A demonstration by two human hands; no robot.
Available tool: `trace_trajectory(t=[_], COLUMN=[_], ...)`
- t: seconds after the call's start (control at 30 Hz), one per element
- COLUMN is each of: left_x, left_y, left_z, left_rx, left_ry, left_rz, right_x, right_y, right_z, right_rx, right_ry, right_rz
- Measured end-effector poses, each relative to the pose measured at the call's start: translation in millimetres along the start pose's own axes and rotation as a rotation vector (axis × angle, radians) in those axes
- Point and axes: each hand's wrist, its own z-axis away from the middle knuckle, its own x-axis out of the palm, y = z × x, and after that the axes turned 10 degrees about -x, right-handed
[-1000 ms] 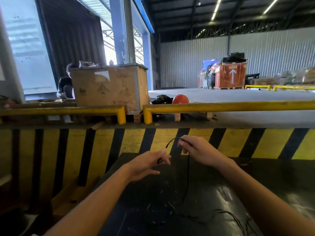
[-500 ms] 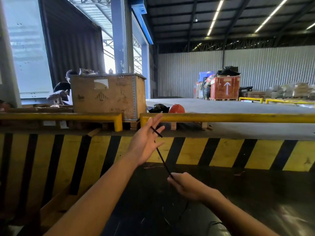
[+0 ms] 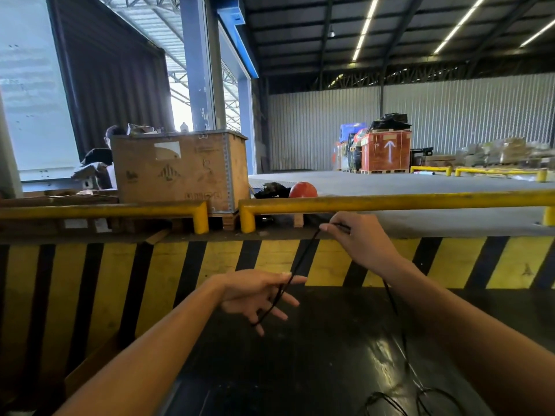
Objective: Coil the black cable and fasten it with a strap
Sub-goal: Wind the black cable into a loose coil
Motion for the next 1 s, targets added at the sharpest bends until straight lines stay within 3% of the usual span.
trace_trajectory(t=[0.17,0.27,0.33,0.43,0.53,0.6,0.7,0.8,0.9,1.0], left_x=[14.3,17.5,16.9,5.4,-11.1,-22.4,-33.3,-25.3,-11.7,-4.2], left_y=[21.0,36.2,47.9,52.0,39.7,26.1,4.9,-7.2,-4.7,8.3], left_z=[2.1,5.1,6.9,5.6,5.0,9.1,15.4,15.6,16.6,25.9], left_rx=[0.216,0.427,0.556,0.646,0.55,0.404,0.078,-0.132,-0.104,0.094], left_ry=[-0.322,-0.358,-0.245,0.127,0.454,0.594,0.543,0.352,0.113,-0.094], left_rz=[0.224,0.393,0.53,0.534,0.275,-0.016,-0.342,-0.439,-0.247,0.046], right_x=[15.7,38.5,58.5,78.9,74.7,57.5,23.7,1.7,2.7,14.8], right_y=[-13.1,-26.5,-42.3,-70.4,-71.3,-58.4,-34.6,-21.0,-17.3,-17.6], right_z=[2.2,25.7,46.2,69.8,77.0,74.2,61.8,42.3,22.6,17.0], right_rx=[0.156,0.121,0.099,0.143,0.056,0.027,0.008,-0.007,0.056,0.168], right_ry=[0.169,-0.024,-0.224,-0.476,-0.799,-0.873,-0.718,-0.396,-0.078,0.111], right_rz=[-0.099,-0.255,-0.338,-0.502,-0.488,-0.459,-0.33,-0.251,-0.156,-0.103])
